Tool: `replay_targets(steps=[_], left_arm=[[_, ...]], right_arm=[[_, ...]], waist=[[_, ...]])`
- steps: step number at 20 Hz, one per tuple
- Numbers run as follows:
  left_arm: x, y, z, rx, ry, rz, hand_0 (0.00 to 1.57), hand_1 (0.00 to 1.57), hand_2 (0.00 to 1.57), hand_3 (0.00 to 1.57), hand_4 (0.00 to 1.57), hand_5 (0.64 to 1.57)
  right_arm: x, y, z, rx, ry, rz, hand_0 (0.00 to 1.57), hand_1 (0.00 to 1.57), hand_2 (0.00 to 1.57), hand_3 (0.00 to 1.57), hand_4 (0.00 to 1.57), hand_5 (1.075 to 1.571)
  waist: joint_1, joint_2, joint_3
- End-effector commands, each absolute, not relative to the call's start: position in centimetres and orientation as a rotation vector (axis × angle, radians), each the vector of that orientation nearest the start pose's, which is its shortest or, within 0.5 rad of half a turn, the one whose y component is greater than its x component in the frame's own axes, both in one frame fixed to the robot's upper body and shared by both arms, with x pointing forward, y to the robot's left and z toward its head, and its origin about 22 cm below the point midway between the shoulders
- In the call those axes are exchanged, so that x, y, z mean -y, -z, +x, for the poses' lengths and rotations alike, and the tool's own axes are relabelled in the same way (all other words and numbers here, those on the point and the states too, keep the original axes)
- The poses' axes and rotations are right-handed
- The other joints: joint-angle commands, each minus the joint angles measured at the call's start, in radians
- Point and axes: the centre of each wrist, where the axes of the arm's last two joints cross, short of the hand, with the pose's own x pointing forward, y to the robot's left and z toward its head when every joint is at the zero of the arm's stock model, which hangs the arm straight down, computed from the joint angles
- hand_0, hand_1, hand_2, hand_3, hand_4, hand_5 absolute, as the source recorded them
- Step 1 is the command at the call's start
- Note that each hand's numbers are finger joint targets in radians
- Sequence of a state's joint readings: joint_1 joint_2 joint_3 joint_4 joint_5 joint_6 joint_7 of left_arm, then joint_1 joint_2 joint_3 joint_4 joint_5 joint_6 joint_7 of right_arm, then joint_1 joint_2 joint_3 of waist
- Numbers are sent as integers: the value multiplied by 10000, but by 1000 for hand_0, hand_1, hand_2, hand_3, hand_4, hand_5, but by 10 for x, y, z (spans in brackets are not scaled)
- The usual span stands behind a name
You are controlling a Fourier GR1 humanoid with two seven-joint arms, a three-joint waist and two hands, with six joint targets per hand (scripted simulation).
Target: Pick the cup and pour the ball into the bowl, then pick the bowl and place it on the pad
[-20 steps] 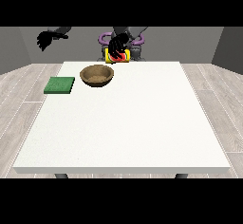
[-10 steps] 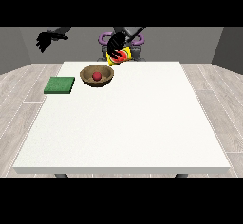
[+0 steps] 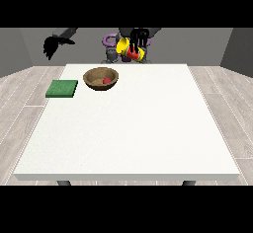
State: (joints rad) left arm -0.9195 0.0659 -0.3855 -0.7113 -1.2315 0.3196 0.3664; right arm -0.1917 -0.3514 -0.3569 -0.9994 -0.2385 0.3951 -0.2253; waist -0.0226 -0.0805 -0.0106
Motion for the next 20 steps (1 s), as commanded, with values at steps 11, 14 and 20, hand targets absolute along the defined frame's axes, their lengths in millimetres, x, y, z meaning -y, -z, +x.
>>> replay_targets(steps=[11, 14, 20], left_arm=[[-152, -15, 346, 17252, 1628, 3459, 0, 0, 0, 0, 0, 1564], [-170, 9, 331, 17436, 1638, 2087, 0, 0, 0, 0, 0, 1565], [-194, 16, 332, 17558, 1574, 1758, 0, 0, 0, 0, 0, 1564]], right_arm=[[314, 46, 281, 16052, 983, 503, 0, 0, 0, 0, 201, 1571], [277, 56, 281, 15760, 1648, 534, 0, 0, 0, 0, 295, 1570], [252, 60, 294, 15638, 1344, 510, 0, 0, 0, 0, 315, 1569]], waist=[[245, 1519, 17], [817, 1517, 63], [483, 1544, 105]])
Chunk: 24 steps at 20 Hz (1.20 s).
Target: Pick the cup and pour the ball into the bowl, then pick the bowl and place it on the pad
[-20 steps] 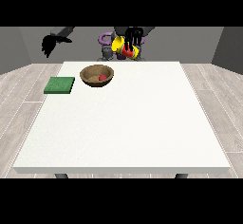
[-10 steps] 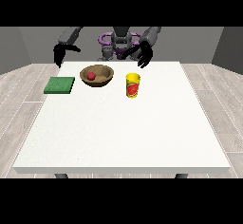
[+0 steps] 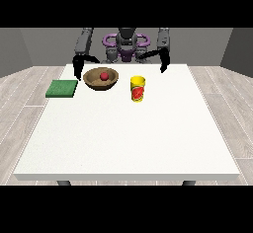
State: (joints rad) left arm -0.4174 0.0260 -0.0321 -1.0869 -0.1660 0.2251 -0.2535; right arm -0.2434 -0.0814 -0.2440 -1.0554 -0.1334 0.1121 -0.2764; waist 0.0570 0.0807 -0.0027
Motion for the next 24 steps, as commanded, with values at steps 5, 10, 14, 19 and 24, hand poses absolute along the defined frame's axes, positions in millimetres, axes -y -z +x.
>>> replay_targets(steps=[5, 10, 14, 19, 24], left_arm=[[-211, -11, 333, 18349, 2421, 1390, 0, 0, 0, 0, 0, 1565], [-205, -11, 325, 18199, 2315, 1368, 0, 0, 0, 0, 0, 1565], [-235, -19, 326, 18401, 2357, 1511, 0, 0, 0, 0, 0, 1566], [-234, -42, 335, 18265, 2192, 1373, 0, 0, 0, 0, 0, 1565], [-223, -41, 332, 19030, 2444, 867, 0, 0, 0, 0, 470, 1564]], right_arm=[[285, 89, 288, 16044, 2365, -164, 0, 0, 0, 0, 251, 1567], [283, 95, 300, 15694, 2290, -220, 0, 0, 0, 0, 201, 1562], [285, 111, 289, 15781, 2283, -225, 0, 0, 0, 0, 100, 1563], [259, 107, 306, 14811, 2893, 169, 0, 0, 0, 0, 395, 1570], [294, 138, 257, 12707, 1367, -3937, 1571, 1571, 1571, 1088, 850, 1505]], waist=[[530, 518, 34], [546, 358, 33], [427, 570, 32], [466, 372, 33], [1104, 1078, -2]])
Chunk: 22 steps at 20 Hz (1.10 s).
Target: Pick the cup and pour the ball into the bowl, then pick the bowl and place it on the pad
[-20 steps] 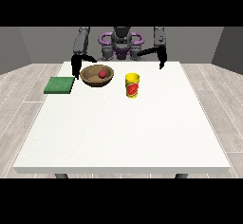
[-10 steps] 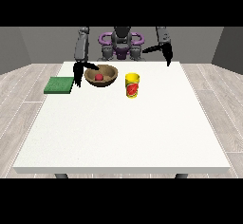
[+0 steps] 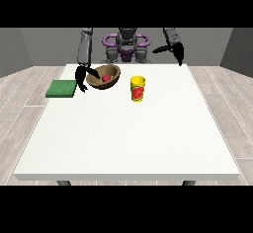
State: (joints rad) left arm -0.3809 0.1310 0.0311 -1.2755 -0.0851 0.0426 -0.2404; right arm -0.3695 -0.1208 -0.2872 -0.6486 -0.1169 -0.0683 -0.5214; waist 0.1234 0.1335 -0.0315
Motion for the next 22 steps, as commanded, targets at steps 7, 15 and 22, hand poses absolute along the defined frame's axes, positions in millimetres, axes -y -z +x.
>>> replay_targets(steps=[7, 15, 22], left_arm=[[-239, -30, 334, 18273, 2349, 570, 0, 0, 0, 0, 824, 1497], [-293, 35, 302, 16046, 799, 2063, 0, 0, 0, 0, 996, 1410], [-300, 24, 304, 16286, 706, 2360, 0, 0, 0, 0, 999, 1410]], right_arm=[[300, 115, 275, 11953, -276, -6413, 1571, 1571, 1571, 1383, 910, 1563], [261, 50, 334, 10494, -1233, -5442, 1571, 1571, 1571, 858, 823, 1564], [302, 3, 344, 10659, -751, -5318, 1571, 1571, 1571, 771, 794, 1570]], waist=[[553, -360, 254], [-1473, -2555, 291], [-1674, -2356, 313]])
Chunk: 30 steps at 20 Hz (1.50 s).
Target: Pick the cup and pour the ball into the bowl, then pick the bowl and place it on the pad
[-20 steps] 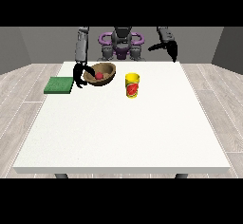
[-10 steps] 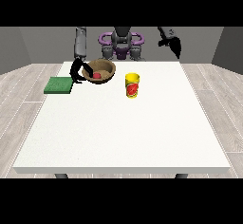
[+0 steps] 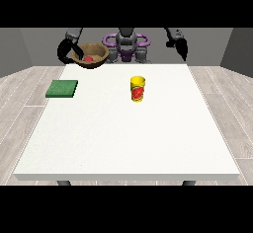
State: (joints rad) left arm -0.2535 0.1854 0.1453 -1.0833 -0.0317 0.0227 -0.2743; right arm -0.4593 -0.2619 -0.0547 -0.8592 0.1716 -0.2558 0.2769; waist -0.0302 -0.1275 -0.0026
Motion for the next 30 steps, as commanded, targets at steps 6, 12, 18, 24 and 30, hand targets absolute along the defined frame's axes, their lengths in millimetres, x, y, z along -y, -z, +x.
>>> replay_targets(steps=[6, 12, 18, 24, 30], left_arm=[[-302, 11, 313, 17697, 876, 1788, 0, 0, 0, 0, 1051, 1435], [-368, -52, 320, 18570, 582, 1720, 0, 0, 0, 0, 1311, 1525], [-471, -105, 298, 19868, -249, 2418, 0, 0, 0, 0, 1280, 1571], [-502, -110, 285, 20061, -338, 2538, 0, 0, 0, 0, 1209, 1563], [-501, -116, 284, 20447, -328, 2339, 0, 0, 0, 0, 1188, 1558]], right_arm=[[346, -40, 364, 11869, 624, -5985, 1571, 1571, 1571, 750, 787, 1570], [423, -36, 328, 11860, 514, -6383, 1571, 1571, 1571, 0, 911, 1571], [443, -63, 330, 13147, 1231, -6911, 1571, 1571, 1571, 0, 820, 1570], [436, -52, 336, 13609, 1679, -6836, 1571, 1571, 1571, 0, 757, 1567], [479, -60, 319, 13078, 2945, -8017, 1218, 1218, 1411, 1299, 0, 1553]], waist=[[590, 1949, 26], [995, 2097, 32], [1181, 3198, 20], [1179, 3625, 27], [1406, 4195, 35]])
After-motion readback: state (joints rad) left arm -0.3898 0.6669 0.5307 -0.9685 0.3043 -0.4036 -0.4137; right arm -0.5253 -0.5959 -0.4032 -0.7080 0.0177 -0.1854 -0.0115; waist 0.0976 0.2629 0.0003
